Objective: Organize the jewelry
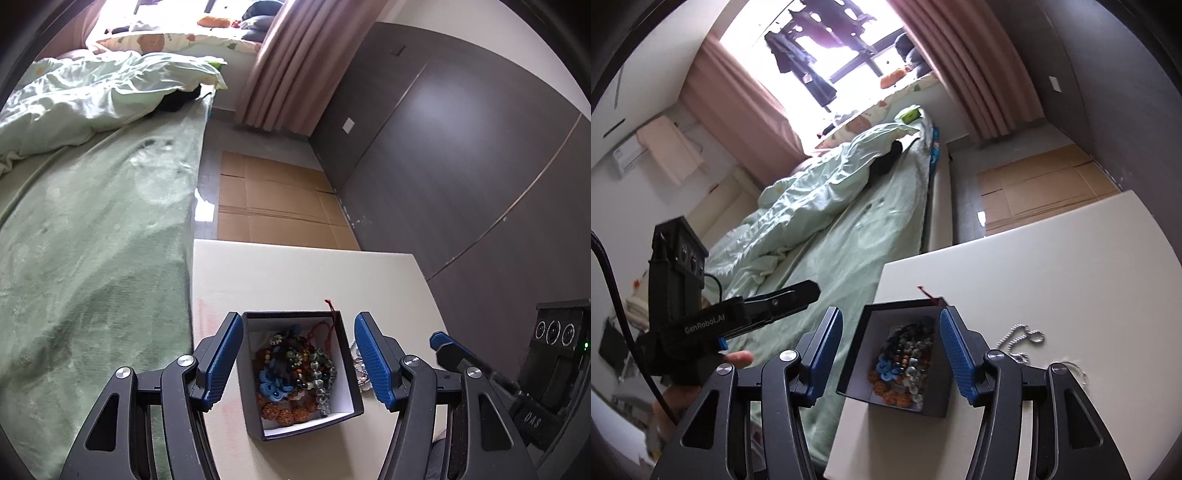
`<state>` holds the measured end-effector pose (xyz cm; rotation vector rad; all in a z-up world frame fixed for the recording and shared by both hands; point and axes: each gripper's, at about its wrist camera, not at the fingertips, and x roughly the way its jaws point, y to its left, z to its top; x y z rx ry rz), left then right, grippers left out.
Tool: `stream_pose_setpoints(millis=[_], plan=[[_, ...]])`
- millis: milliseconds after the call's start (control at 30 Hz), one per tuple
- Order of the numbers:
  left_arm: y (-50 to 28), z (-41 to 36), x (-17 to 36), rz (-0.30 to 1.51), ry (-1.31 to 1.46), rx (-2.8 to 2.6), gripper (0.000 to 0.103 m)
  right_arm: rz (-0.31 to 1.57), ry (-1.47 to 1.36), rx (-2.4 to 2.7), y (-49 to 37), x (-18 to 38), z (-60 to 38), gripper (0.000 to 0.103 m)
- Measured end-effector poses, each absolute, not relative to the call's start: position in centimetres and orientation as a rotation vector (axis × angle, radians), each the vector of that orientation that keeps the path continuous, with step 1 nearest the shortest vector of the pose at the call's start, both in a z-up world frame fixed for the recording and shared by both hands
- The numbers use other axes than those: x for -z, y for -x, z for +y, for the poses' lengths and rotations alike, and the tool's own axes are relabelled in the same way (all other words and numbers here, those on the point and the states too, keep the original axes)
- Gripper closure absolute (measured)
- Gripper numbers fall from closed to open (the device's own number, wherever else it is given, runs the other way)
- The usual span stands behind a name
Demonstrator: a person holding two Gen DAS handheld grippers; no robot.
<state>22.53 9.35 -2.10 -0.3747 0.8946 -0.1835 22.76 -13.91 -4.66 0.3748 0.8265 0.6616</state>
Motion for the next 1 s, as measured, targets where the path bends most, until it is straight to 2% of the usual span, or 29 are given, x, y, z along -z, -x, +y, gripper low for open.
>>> stream_pose_setpoints(millis=[467,500,567,600,933,1000], plan=[[-22.7,4.3,2.5,0.920,0.262,0.276,0.036,0.876,-0.415,-0.552,-23.3,5.3,-19.8,0.047],[-22.7,3.9,2.6,0.925,0.254,0.283,0.036,0.890,-0.420,-0.546,-23.3,5.4,-20.3,0.046],[-22.6,2.9,2.8,0.934,0.232,0.300,0.036,0.912,-0.418,-0.539,-23.2,5.8,-20.9,0.032],[-22.6,2.3,2.9,0.939,0.218,0.309,0.036,0.921,-0.407,-0.528,-23.1,6.0,-21.4,0.029],[-22.5,-2.1,3.8,0.974,0.121,0.397,0.036,1.028,-0.368,-0.415,-23.1,8.2,-25.0,0.027],[-22.8,-2.9,4.2,0.990,0.111,0.413,0.039,1.044,-0.391,-0.385,-23.2,8.6,-25.9,0.027]])
